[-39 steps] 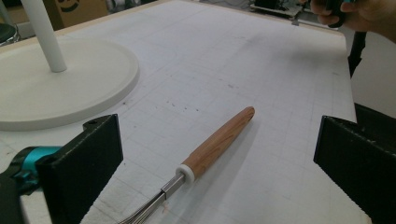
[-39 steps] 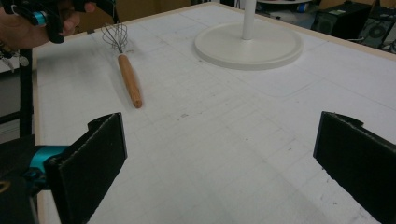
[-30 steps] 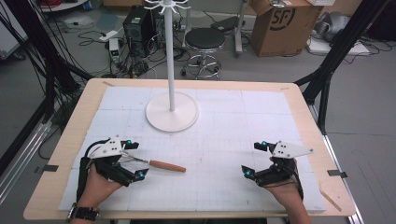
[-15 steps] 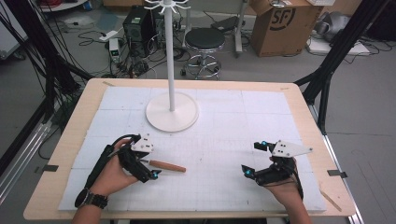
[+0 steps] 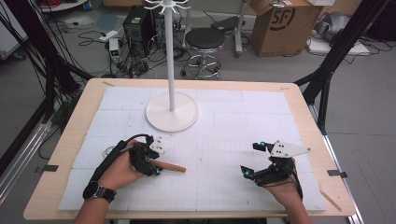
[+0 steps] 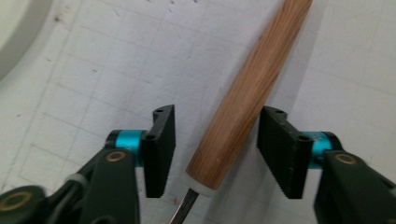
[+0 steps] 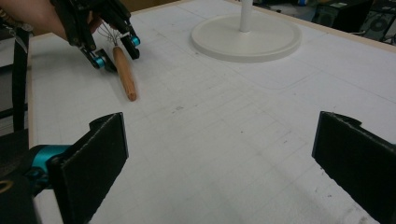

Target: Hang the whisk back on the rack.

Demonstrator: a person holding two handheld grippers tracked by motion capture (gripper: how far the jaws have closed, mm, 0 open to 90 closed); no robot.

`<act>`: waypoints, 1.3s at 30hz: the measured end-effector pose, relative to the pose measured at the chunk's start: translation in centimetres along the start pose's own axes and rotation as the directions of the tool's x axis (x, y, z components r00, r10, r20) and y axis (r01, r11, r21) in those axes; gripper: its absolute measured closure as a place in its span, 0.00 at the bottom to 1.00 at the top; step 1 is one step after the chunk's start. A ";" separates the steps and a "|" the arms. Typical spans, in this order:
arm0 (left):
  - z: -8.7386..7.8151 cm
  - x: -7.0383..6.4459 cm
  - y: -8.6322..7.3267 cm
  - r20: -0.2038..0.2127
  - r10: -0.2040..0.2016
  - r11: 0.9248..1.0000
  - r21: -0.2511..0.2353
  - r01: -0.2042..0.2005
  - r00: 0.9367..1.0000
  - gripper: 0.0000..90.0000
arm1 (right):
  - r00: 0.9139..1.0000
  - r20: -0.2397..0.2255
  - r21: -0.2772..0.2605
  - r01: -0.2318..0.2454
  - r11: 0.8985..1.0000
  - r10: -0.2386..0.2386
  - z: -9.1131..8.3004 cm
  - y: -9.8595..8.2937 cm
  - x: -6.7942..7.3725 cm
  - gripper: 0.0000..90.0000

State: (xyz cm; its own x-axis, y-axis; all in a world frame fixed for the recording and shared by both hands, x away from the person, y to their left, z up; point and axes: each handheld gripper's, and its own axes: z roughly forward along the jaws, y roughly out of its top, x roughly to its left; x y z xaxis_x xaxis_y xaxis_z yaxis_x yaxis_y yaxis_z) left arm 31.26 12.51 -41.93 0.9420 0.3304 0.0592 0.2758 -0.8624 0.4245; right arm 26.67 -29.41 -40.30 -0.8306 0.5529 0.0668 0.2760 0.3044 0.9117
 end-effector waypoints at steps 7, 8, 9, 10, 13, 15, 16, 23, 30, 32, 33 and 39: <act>-0.1 0.0 0.0 0.035 0.009 1.000 -0.004 -0.009 0.999 0.66 | 1.000 0.001 -0.001 -0.005 1.000 0.005 -0.1 0.0 0.0 0.03; -0.1 0.0 0.0 0.038 0.010 1.000 -0.003 -0.009 0.999 0.67 | 1.000 0.002 0.001 -0.001 1.000 0.001 0.0 0.0 -0.1 0.03; -0.1 0.0 0.2 0.038 0.015 1.000 0.008 -0.015 0.999 0.68 | 1.000 0.002 0.002 -0.002 1.000 0.002 0.0 0.0 0.0 0.02; -0.1 0.0 0.3 0.038 0.021 1.000 0.015 -0.022 0.999 0.69 | 1.000 0.002 0.002 -0.003 1.000 0.003 0.0 0.0 0.0 0.03; -0.1 -0.3 1.0 0.038 0.053 0.997 0.059 -0.055 0.998 0.72 | 1.000 0.005 0.000 0.001 1.000 -0.001 0.0 0.0 0.0 0.03; 0.0 -0.4 1.3 0.035 0.061 0.995 0.079 -0.064 0.998 0.74 | 1.000 0.004 -0.004 0.004 1.000 -0.003 0.0 0.1 0.0 0.03; 0.0 -0.4 1.4 0.041 0.065 0.994 0.086 -0.069 0.997 0.74 | 1.000 0.004 -0.004 0.004 1.000 -0.004 0.0 0.1 0.0 0.03; 0.0 -0.3 1.5 0.042 0.068 0.994 0.087 -0.071 0.997 0.79 | 1.000 0.007 -0.004 0.002 1.000 -0.002 -0.1 0.0 -0.1 0.03; -1.6 0.1 1.0 0.049 0.031 1.000 0.001 -0.031 0.998 0.81 | 1.000 0.007 -0.005 -0.002 1.000 0.002 -0.2 0.0 -0.1 0.03; -2.5 0.2 0.8 0.054 0.002 0.998 -0.070 0.002 0.999 0.81 | 1.000 0.007 -0.002 -0.004 1.000 0.004 -0.1 0.0 -0.1 0.03; -3.0 0.4 0.7 0.059 -0.006 0.995 -0.104 0.012 0.998 0.81 | 1.000 0.008 -0.001 -0.003 1.000 0.003 -0.1 0.0 -0.1 0.03; -6.3 1.1 0.7 0.030 -0.061 0.967 -0.245 0.067 0.998 0.81 | 1.000 0.009 -0.001 -0.004 1.000 0.004 -0.1 0.0 -0.1 0.03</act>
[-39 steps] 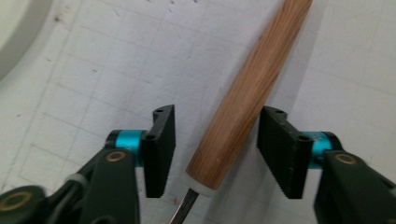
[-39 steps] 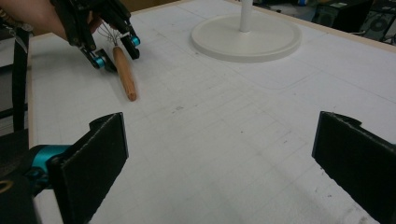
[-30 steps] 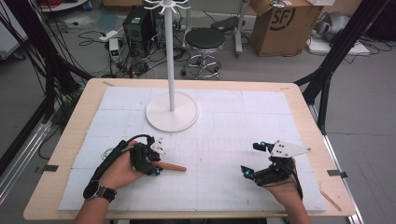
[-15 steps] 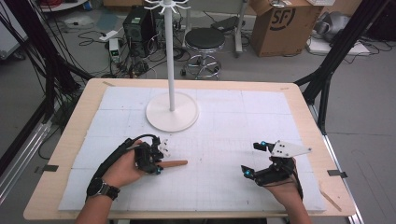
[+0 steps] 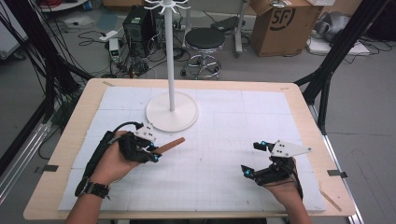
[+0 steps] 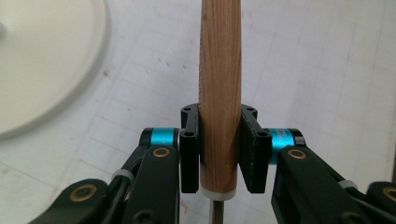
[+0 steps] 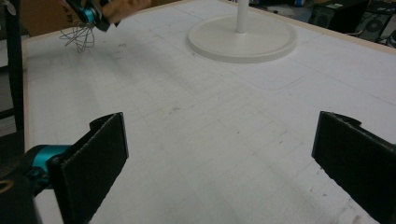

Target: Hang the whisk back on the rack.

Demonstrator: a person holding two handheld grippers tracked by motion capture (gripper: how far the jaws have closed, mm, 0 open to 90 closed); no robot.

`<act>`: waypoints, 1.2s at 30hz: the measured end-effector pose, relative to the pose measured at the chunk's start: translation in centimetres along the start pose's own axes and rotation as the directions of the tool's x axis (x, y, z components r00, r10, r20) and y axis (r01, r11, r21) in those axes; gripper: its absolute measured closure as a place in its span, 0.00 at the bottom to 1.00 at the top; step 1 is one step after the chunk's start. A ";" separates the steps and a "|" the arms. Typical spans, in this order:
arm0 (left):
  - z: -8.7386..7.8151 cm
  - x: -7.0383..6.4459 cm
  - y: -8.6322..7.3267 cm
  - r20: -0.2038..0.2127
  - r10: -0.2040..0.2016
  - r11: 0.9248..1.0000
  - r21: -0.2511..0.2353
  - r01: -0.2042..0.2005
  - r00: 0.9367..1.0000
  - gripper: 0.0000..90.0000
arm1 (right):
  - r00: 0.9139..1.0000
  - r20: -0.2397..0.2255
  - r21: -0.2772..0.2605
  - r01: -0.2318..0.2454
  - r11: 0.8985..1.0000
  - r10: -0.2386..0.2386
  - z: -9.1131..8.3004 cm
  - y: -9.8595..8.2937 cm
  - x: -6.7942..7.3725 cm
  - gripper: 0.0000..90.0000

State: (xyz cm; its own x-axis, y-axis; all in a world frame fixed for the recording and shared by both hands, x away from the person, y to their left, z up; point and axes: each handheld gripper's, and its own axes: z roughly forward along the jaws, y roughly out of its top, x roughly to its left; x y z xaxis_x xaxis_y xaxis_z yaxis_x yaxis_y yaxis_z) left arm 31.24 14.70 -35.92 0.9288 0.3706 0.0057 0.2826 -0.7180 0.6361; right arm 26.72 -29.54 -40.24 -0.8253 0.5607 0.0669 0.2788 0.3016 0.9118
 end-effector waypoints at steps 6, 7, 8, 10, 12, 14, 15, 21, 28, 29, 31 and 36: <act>-2.6 0.4 1.4 0.034 -0.022 0.985 -0.169 0.027 0.999 0.81 | 1.000 0.002 0.000 0.006 1.000 -0.006 0.1 0.0 0.0 0.03; -2.8 0.5 1.6 0.041 -0.019 0.983 -0.180 0.026 0.999 0.81 | 1.000 -0.001 0.002 -0.001 1.000 0.001 0.1 0.0 0.0 0.03; -3.1 0.7 1.9 0.046 -0.027 0.979 -0.198 0.035 0.999 0.81 | 1.000 0.000 0.002 0.004 1.000 -0.004 0.1 0.0 0.0 0.03; -3.6 1.0 2.5 0.056 -0.036 0.973 -0.225 0.047 0.998 0.81 | 1.000 -0.001 0.000 0.004 1.000 -0.004 0.1 0.0 0.0 0.03; -4.1 1.3 3.2 0.072 -0.039 0.963 -0.263 0.056 0.997 0.81 | 1.000 -0.002 0.000 0.003 1.000 -0.003 0.1 0.0 0.0 0.03; -4.7 1.8 3.8 0.086 -0.030 0.961 -0.271 0.052 0.996 0.81 | 1.000 -0.001 -0.004 -0.001 1.000 0.001 0.0 0.0 0.0 0.03; -4.9 2.0 4.2 0.098 -0.033 0.959 -0.277 0.059 0.995 0.81 | 1.000 0.002 -0.007 0.004 1.000 -0.004 0.0 0.0 -0.1 0.03; -6.3 3.2 5.9 0.116 -0.024 0.939 -0.337 0.062 0.993 0.81 | 1.000 -0.002 -0.002 0.005 1.000 -0.005 0.0 0.0 -0.1 0.03; -8.2 4.6 7.8 0.092 -0.032 0.921 -0.384 0.065 0.995 0.81 | 1.000 -0.002 0.000 0.008 1.000 -0.008 0.1 0.0 -0.1 0.03; -8.5 4.8 8.1 0.093 -0.028 0.918 -0.391 0.062 0.995 0.81 | 1.000 0.000 -0.001 0.009 1.000 -0.009 0.1 0.0 -0.1 0.03; -9.1 5.1 8.8 0.084 -0.017 0.916 -0.399 0.049 0.996 0.81 | 1.000 0.000 0.001 0.005 1.000 -0.005 0.1 0.0 -0.1 0.03; -9.9 5.8 10.3 0.094 -0.012 0.896 -0.441 0.053 0.996 0.81 | 1.000 0.001 -0.001 0.006 1.000 -0.006 0.1 0.0 -0.2 0.03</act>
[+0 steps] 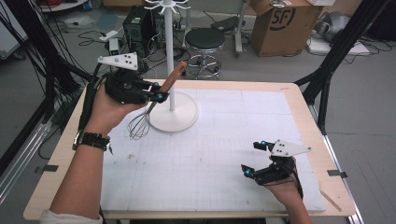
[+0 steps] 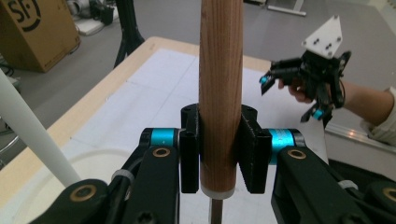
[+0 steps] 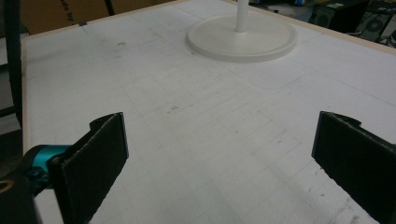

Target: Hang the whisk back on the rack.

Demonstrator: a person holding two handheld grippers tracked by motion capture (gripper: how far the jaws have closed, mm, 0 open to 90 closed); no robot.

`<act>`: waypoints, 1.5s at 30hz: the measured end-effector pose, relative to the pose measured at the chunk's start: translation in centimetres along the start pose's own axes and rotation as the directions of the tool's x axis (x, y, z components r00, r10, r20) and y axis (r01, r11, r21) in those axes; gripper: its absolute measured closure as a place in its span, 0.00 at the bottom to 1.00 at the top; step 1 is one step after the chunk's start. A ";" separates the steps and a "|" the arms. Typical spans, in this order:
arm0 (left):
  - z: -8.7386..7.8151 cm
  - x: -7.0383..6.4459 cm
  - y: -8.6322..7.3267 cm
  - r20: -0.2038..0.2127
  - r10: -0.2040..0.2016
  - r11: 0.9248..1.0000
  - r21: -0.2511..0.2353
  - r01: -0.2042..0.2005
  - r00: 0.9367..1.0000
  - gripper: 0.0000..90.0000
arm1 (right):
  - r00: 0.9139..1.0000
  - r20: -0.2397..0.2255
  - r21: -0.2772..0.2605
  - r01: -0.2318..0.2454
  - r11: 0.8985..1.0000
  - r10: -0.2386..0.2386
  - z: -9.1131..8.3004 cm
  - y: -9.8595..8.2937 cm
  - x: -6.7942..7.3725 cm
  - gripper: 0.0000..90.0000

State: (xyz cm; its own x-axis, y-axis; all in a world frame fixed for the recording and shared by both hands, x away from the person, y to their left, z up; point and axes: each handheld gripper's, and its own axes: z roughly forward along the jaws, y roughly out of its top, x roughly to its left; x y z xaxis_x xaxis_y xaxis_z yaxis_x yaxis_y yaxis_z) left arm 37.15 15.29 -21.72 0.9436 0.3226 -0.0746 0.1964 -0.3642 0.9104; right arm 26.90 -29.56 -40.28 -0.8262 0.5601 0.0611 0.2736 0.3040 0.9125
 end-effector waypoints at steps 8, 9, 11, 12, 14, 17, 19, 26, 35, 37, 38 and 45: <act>0.1 1.2 2.6 0.003 0.005 1.000 -0.017 -0.004 1.000 0.81 | 1.000 0.001 -0.002 0.001 1.000 -0.001 -0.2 0.0 -0.1 0.03; 0.0 1.4 2.9 -0.003 0.003 1.000 -0.019 -0.003 1.000 0.81 | 1.000 0.001 -0.002 0.001 1.000 -0.001 -0.2 0.0 -0.1 0.03; -0.1 1.8 3.6 -0.015 0.001 1.000 -0.028 -0.001 1.000 0.81 | 1.000 0.001 -0.003 0.005 1.000 -0.005 -0.2 -0.1 -0.1 0.03; -0.3 2.0 3.9 -0.018 0.000 0.999 -0.034 -0.001 1.000 0.81 | 1.000 0.001 -0.003 0.002 1.000 -0.002 -0.2 -0.1 -0.1 0.03; -0.5 2.5 4.5 -0.024 -0.003 0.999 -0.051 0.002 1.000 0.81 | 1.000 0.001 -0.004 0.003 1.000 -0.003 -0.3 -0.1 -0.1 0.03; -0.7 3.3 5.3 -0.036 -0.013 0.997 -0.071 0.011 0.999 0.81 | 1.000 0.002 -0.006 0.002 1.000 -0.002 -0.3 -0.1 -0.1 0.03; -0.8 3.8 5.7 -0.032 -0.025 0.995 -0.097 0.022 0.999 0.81 | 1.000 0.001 -0.003 -0.001 1.000 0.001 -0.4 -0.1 -0.1 0.03; -0.8 5.4 6.2 -0.050 -0.046 0.993 -0.108 0.041 0.998 0.81 | 1.000 0.007 -0.003 -0.001 1.000 0.001 -0.6 -0.2 0.0 0.03; -0.2 6.7 6.5 -0.043 -0.067 0.991 -0.116 0.062 0.997 0.81 | 1.000 0.016 0.000 -0.001 1.000 0.001 -0.8 -0.4 -0.2 0.03; -0.1 6.9 6.4 -0.039 -0.068 0.991 -0.122 0.063 0.997 0.81 | 1.000 0.017 0.003 -0.006 1.000 0.006 -0.8 -0.5 -0.2 0.03; 0.0 7.0 6.4 -0.036 -0.075 0.990 -0.125 0.070 0.997 0.81 | 1.000 0.019 0.003 -0.003 1.000 0.003 -0.9 -0.5 -0.2 0.03; -0.1 7.9 5.9 -0.057 -0.096 0.990 -0.113 0.089 0.994 0.81 | 1.000 0.024 0.001 -0.005 1.000 0.005 -1.0 -0.6 -0.2 0.03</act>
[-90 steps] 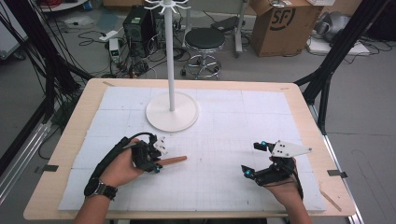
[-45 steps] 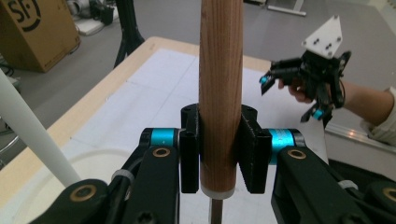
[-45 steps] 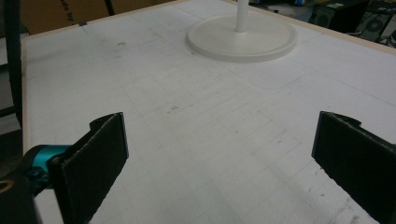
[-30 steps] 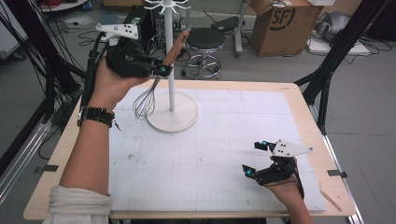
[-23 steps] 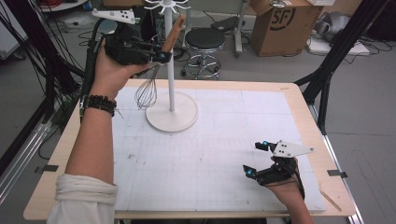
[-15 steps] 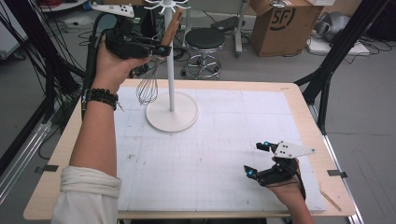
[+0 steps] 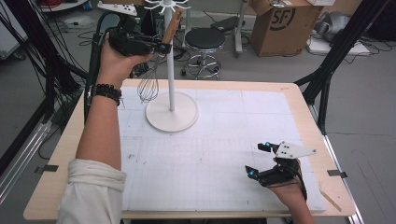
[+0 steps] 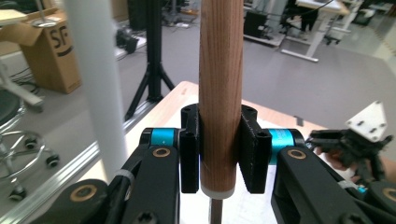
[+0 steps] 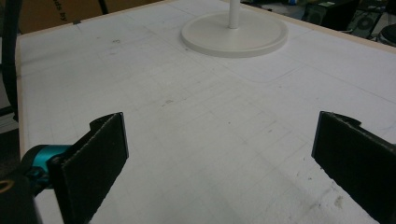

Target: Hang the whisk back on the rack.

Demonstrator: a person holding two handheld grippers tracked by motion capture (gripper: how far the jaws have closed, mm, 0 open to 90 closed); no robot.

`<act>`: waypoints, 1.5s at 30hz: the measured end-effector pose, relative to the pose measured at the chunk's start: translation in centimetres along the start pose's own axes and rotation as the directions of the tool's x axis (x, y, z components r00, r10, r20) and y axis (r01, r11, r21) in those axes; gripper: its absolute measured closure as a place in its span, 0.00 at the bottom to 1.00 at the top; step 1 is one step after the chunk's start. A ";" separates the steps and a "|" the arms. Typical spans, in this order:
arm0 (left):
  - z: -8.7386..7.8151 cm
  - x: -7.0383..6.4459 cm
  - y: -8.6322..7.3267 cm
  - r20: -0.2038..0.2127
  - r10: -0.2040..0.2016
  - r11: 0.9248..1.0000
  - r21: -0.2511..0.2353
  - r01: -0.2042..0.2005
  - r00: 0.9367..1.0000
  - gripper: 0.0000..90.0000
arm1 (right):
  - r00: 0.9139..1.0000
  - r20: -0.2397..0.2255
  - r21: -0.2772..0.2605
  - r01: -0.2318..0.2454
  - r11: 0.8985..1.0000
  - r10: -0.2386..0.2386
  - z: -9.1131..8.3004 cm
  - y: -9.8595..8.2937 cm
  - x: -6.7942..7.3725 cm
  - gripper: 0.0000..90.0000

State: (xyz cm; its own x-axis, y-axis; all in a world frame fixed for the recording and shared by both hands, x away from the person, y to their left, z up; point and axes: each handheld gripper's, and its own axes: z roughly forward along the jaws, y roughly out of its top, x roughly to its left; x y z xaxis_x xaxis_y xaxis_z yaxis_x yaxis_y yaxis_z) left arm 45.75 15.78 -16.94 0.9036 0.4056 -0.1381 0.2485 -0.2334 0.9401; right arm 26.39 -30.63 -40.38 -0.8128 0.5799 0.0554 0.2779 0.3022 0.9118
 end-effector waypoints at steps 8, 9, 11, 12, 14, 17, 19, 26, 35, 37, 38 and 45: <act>-0.5 0.5 -0.3 -0.033 -0.018 1.000 0.010 0.018 0.999 0.81 | 1.000 -0.005 0.000 0.005 1.000 -0.005 -0.1 0.0 0.1 0.03; -0.5 0.5 -0.3 -0.032 -0.016 1.000 0.012 0.017 0.999 0.81 | 1.000 -0.006 0.001 0.003 1.000 -0.003 -0.1 0.0 0.1 0.03; -0.4 0.6 -0.4 -0.037 -0.025 1.000 0.007 0.026 0.999 0.81 | 1.000 -0.004 -0.001 0.003 1.000 -0.003 -0.2 0.0 0.1 0.03; -0.4 0.7 -0.5 -0.033 -0.029 1.000 0.005 0.029 0.999 0.81 | 1.000 -0.006 0.000 0.001 1.000 -0.001 -0.2 0.0 0.1 0.03; -0.3 0.8 -0.7 -0.027 -0.043 0.999 0.001 0.043 0.999 0.80 | 1.000 -0.006 0.004 -0.002 1.000 0.002 -0.2 0.0 0.2 0.03; -0.1 0.9 -1.1 -0.066 -0.047 0.998 0.025 0.049 0.997 0.78 | 1.000 -0.007 0.002 0.005 1.000 -0.005 -0.1 0.0 0.2 0.03; 0.1 0.9 -1.4 -0.105 -0.046 0.997 0.051 0.052 0.993 0.68 | 1.000 -0.008 0.002 0.001 1.000 -0.001 -0.1 0.0 0.2 0.03; -0.3 0.3 -3.0 -0.119 -0.035 0.995 0.086 0.045 0.992 0.55 | 1.000 -0.015 0.001 0.007 1.000 -0.007 0.0 0.1 0.3 0.03; -0.8 -1.8 -5.8 -0.147 -0.017 0.991 0.126 0.035 0.989 0.33 | 1.000 -0.023 -0.008 0.013 1.000 -0.013 0.2 0.3 0.3 0.03; -0.8 -2.4 -6.4 -0.141 -0.008 0.991 0.133 0.027 0.990 0.29 | 1.000 -0.024 -0.012 0.016 1.000 -0.016 0.3 0.3 0.2 0.03; -0.8 -2.7 -6.7 -0.138 -0.011 0.990 0.135 0.030 0.990 0.27 | 1.000 -0.025 -0.011 0.015 1.000 -0.015 0.3 0.4 0.3 0.03; -1.1 -5.2 -8.9 -0.146 0.045 0.988 0.153 -0.023 0.988 0.16 | 0.999 -0.030 -0.016 0.020 1.000 -0.021 0.3 0.5 0.3 0.04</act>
State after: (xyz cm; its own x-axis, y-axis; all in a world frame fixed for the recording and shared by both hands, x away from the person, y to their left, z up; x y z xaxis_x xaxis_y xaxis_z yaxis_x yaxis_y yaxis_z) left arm 38.48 16.70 -24.20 0.8533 0.5191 -0.0485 0.2784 -0.3750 0.8842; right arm 26.42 -30.03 -40.04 -0.8334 0.5505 0.0487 0.2533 0.3022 0.9190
